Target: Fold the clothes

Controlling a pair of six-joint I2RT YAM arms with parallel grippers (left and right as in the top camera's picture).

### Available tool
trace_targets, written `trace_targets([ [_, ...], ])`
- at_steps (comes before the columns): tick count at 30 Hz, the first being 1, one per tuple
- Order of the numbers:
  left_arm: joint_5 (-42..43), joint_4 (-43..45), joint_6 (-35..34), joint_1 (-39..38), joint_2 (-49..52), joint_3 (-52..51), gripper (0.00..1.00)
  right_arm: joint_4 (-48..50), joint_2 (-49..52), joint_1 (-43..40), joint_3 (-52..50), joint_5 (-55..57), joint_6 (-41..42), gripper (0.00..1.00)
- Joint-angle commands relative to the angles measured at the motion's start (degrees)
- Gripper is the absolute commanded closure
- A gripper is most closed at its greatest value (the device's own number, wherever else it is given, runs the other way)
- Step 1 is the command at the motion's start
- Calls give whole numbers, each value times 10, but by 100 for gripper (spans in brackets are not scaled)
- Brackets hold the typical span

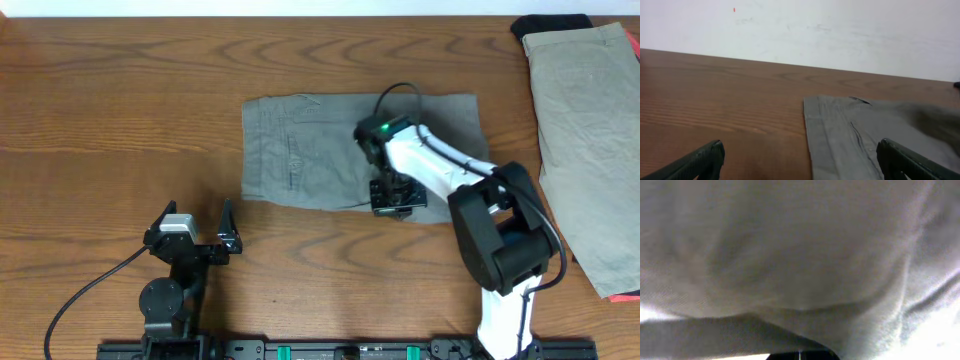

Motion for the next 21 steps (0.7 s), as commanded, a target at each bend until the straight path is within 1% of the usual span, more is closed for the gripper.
trace_targets([
  [1, 7, -21, 3, 3, 0, -9, 2, 3, 1, -27, -4, 27, 10, 99],
  [5, 7, -21, 3, 3, 0, -9, 2, 4, -19, -40, -4, 28, 7, 99],
  [10, 7, -21, 3, 3, 0, -9, 2, 5, -79, -37, -4, 21, 6, 98],
  [11, 7, -21, 3, 3, 0, -9, 2, 6, -95, -37, -4, 21, 6, 95],
  [14, 7, -21, 3, 3, 0, -9, 2, 11, -142, -42, -4, 23, 2, 82],
  [15, 7, -21, 3, 3, 0, -9, 2, 14, -155, -47, -4, 23, -4, 77],
  [16, 7, -21, 3, 3, 0, -9, 2, 20, -168, -53, -4, 24, -11, 57],
  [18, 7, -21, 3, 3, 0, -9, 2, 30, -189, -71, -4, 28, -23, 1],
  [21, 7, -21, 3, 3, 0, -9, 2, 49, -211, -109, -4, 41, -35, 1],
])
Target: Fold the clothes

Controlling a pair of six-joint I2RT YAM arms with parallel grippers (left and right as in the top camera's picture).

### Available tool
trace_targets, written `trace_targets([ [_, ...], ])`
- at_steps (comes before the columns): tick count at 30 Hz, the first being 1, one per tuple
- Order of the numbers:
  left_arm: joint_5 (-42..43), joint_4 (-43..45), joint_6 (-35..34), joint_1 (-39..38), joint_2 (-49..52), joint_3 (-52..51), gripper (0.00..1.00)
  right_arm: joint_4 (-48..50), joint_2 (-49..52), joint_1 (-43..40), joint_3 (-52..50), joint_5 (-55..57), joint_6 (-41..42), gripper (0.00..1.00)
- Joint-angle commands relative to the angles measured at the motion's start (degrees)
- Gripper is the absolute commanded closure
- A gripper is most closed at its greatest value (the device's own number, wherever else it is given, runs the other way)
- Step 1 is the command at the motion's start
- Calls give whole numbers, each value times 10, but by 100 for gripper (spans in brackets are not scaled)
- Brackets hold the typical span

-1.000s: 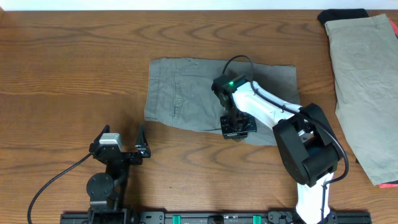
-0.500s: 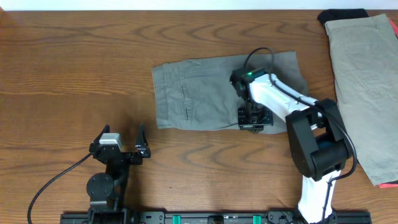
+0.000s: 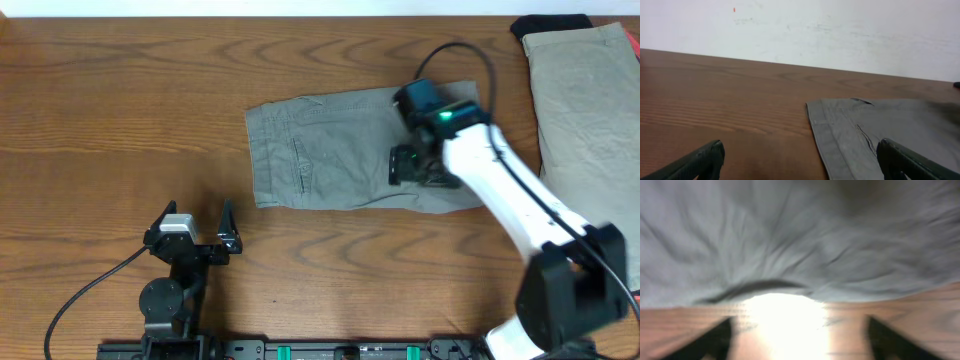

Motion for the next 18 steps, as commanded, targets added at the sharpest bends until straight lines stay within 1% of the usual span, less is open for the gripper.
trace_targets([
  [1, 6, -21, 3, 3, 0, -9, 2, 17, -20, -55, 0, 22, -28, 1],
  [10, 6, -21, 3, 3, 0, -9, 2, 104, -26, -252, 1, 18, -26, 1],
  [14, 6, -21, 3, 3, 0, -9, 2, 146, -26, -318, 1, 49, -26, 1],
  [18, 6, -21, 3, 3, 0, -9, 2, 164, -26, -368, 1, 47, -26, 1],
])
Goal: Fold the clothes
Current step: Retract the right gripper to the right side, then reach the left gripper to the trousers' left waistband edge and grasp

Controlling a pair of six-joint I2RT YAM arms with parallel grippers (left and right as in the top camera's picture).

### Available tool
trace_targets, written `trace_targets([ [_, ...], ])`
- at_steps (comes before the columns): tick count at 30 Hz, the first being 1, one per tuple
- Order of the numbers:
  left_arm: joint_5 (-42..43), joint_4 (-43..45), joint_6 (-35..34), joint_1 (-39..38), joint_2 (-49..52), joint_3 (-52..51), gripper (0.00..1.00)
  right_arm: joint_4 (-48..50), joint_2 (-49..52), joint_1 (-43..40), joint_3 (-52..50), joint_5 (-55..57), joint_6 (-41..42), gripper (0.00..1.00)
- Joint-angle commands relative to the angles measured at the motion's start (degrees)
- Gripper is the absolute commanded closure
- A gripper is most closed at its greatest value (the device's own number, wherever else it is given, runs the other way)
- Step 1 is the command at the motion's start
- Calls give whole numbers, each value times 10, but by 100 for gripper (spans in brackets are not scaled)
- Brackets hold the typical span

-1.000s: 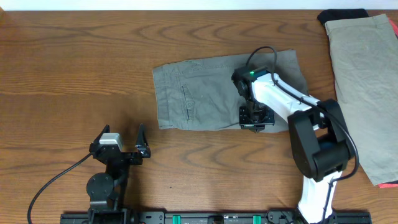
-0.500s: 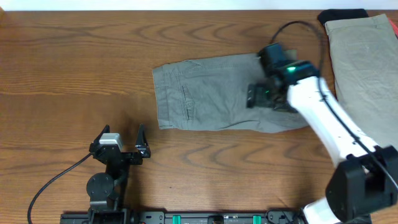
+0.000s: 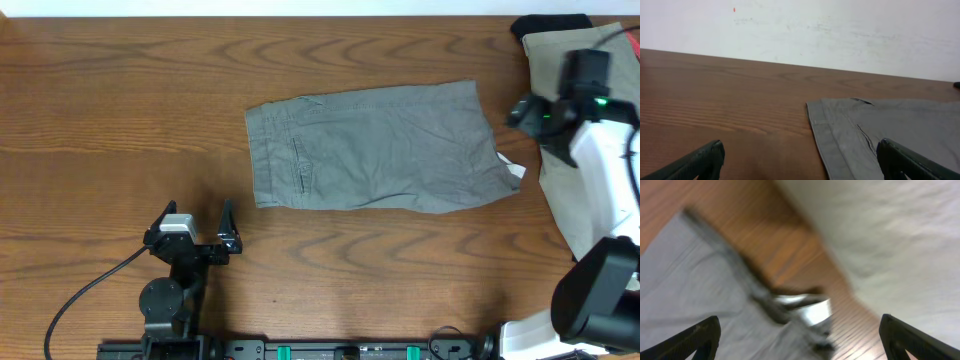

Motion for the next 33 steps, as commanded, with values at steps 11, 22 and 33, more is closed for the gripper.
trace_targets([
  [11, 76, -16, -79, 3, 0, -9, 2, 0, -9, -65, 0, 14, -6, 1],
  [22, 317, 2, -353, 3, 0, -8, 2, 0, -9, -65, 0, 14, -6, 1],
  [33, 275, -17, -285, 3, 34, 106, 2, 0, -9, -65, 0, 14, -6, 1],
])
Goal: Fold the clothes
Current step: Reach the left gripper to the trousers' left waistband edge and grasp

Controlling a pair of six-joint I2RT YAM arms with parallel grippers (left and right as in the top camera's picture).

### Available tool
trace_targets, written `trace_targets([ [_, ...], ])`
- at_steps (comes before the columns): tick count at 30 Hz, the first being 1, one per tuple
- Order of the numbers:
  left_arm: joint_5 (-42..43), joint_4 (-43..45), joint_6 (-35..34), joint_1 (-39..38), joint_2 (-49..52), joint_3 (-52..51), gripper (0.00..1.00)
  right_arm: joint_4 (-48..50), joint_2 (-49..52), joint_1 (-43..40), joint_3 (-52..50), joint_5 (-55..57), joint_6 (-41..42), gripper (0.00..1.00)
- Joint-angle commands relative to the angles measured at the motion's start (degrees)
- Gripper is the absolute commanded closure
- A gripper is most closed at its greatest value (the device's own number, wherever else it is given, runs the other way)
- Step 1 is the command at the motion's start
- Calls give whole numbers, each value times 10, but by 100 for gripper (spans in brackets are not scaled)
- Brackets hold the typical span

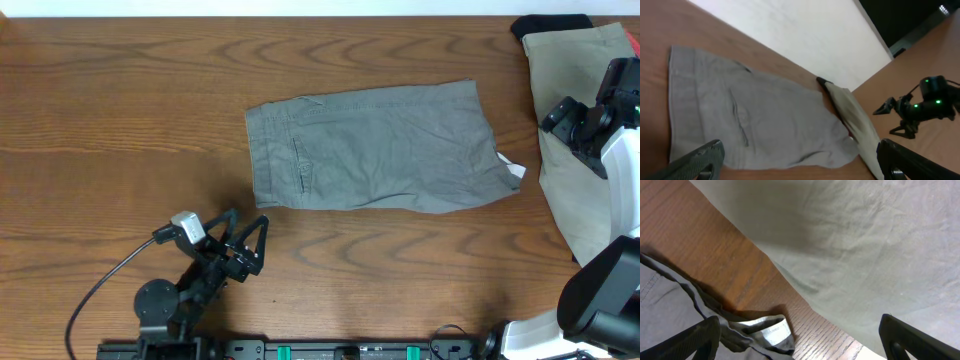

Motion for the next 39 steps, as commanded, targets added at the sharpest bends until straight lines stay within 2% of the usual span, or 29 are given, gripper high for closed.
trace_targets([
  [1, -17, -25, 69, 3, 41, 91, 2, 0, -9, -3, 0, 8, -4, 1],
  [4, -56, -117, 160, 3, 130, 183, 2, 0, -9, -3, 0, 8, -4, 1],
  [8, -174, -293, 220, 3, 304, 331, 2, 0, -9, -3, 0, 8, -4, 1],
  [12, -188, -444, 289, 3, 511, 484, 2, 0, -9, -3, 0, 8, -4, 1],
  [15, -187, -492, 303, 3, 620, 554, 2, 0, -9, -3, 0, 8, -4, 1],
  [20, -168, -465, 257, 3, 764, 587, 2, 0, -9, -3, 0, 8, -4, 1],
  [25, -167, -383, 217, 3, 870, 587, 2, 0, -9, -3, 0, 8, -4, 1],
  [33, -111, -220, 215, 3, 953, 587, 2, 0, -9, -3, 0, 8, -4, 1],
  [37, -109, -186, 173, 3, 990, 587, 2, 0, -9, -3, 0, 8, -4, 1],
  [39, -109, -178, 174, 3, 1009, 587, 2, 0, -9, -3, 0, 8, -4, 1],
])
